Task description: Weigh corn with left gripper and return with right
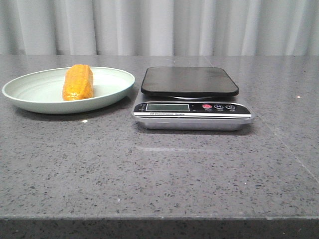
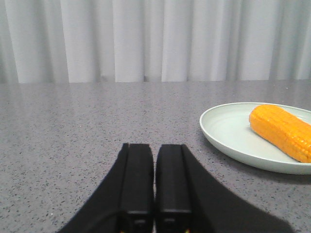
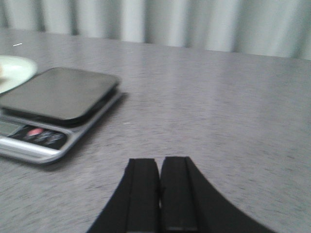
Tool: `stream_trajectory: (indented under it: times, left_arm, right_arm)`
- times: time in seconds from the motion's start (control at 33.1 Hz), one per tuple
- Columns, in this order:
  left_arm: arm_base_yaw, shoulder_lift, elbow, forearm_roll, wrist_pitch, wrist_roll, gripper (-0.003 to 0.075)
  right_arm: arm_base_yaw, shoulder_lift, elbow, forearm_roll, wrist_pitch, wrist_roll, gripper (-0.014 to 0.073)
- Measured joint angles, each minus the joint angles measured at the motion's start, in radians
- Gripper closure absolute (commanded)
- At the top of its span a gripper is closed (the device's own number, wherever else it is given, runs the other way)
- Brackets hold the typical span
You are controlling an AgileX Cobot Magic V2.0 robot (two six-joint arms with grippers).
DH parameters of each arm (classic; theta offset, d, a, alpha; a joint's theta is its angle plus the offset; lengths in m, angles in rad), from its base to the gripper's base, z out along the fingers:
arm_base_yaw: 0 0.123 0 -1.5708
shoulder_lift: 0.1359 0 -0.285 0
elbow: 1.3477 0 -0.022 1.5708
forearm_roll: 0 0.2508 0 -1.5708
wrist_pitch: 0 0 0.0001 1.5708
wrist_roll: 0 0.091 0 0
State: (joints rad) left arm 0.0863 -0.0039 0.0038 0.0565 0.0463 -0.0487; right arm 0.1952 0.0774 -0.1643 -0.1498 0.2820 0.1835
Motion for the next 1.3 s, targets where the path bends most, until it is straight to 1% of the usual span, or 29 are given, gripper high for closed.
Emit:
stream_trajectory:
  times: [0.06, 0.15, 0.24, 0.3, 0.45, 0.67, 0.85, 1.3]
  left_arm:
    - [0.0, 0.0, 0.0, 0.0, 0.0, 0.0, 0.0594]
    - [0.0, 0.0, 0.0, 0.0, 0.0, 0.0, 0.0594]
    - [0.0, 0.0, 0.0, 0.0, -0.002, 0.0, 0.0594]
    - [0.0, 0.0, 0.0, 0.0, -0.002, 0.0, 0.0594]
    - [0.0, 0.0, 0.0, 0.0, -0.002, 0.0, 0.0594]
    - [0.0, 0.0, 0.0, 0.0, -0.002, 0.0, 0.0594]
    - [0.0, 0.0, 0.0, 0.0, -0.002, 0.0, 0.0594]
    - [0.0, 0.0, 0.0, 0.0, -0.002, 0.0, 0.0594]
  right_arm:
    - [-0.066, -0.01, 0.029, 0.03, -0.037, -0.03, 0.0444]
    - [-0.132, -0.036, 0.074, 0.086, -0.103, -0.113, 0.0444]
    - [-0.152, -0.073, 0.116, 0.128, -0.159, -0.174, 0.0444]
    - [-0.154, -0.084, 0.143, 0.139, -0.18, -0.192, 0.0444]
    - [-0.154, -0.087, 0.189, 0.158, -0.222, -0.207, 0.0444]
    - [-0.163, -0.088, 0.192, 0.19, -0.269, -0.211, 0.0444]
    - [-0.201, -0.088, 0.192, 0.199, -0.271, -0.211, 0.0444]
    - [-0.206, -0.088, 0.192, 0.202, -0.271, -0.211, 0.0444]
